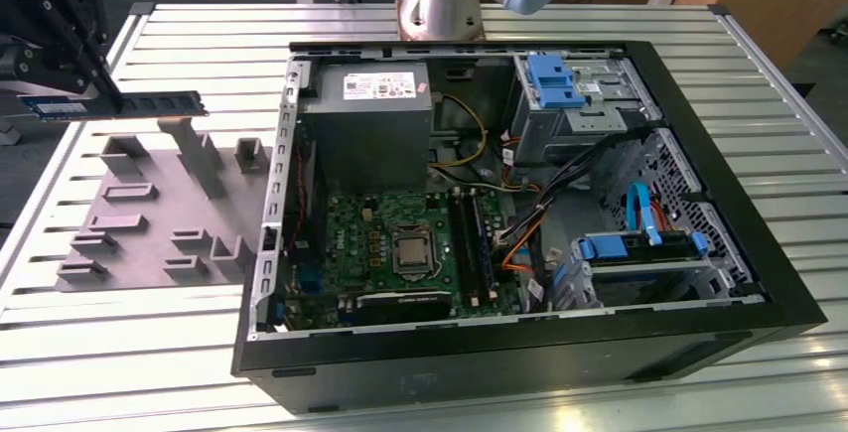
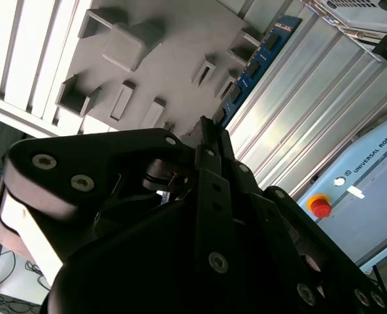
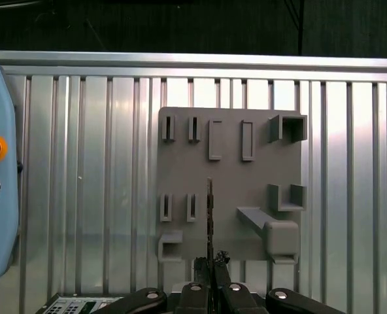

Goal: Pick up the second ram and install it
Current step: 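Pick up the second ram and move it above second insertion slot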

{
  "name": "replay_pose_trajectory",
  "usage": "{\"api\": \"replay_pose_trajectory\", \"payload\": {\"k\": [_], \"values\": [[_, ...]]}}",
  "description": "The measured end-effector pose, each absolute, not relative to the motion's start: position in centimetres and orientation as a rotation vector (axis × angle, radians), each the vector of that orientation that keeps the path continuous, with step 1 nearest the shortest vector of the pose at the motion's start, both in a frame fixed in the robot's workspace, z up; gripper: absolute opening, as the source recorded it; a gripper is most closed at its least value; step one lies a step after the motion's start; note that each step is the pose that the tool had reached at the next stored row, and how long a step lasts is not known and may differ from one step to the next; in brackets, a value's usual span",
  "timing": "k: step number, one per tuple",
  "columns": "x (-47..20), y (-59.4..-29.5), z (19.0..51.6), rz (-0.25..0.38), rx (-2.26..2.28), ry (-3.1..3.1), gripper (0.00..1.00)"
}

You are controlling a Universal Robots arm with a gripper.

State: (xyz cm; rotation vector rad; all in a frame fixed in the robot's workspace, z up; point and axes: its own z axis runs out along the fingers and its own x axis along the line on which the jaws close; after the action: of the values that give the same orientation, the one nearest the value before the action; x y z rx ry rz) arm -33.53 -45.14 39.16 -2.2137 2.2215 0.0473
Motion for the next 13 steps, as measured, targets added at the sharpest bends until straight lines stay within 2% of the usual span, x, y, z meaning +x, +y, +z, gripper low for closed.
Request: {"api": "replay_pose_trajectory", "payload": {"k": [13], "values": [[-32.72,-45.14,39.15,0.047,-2.214,2.221,0.14]]}}
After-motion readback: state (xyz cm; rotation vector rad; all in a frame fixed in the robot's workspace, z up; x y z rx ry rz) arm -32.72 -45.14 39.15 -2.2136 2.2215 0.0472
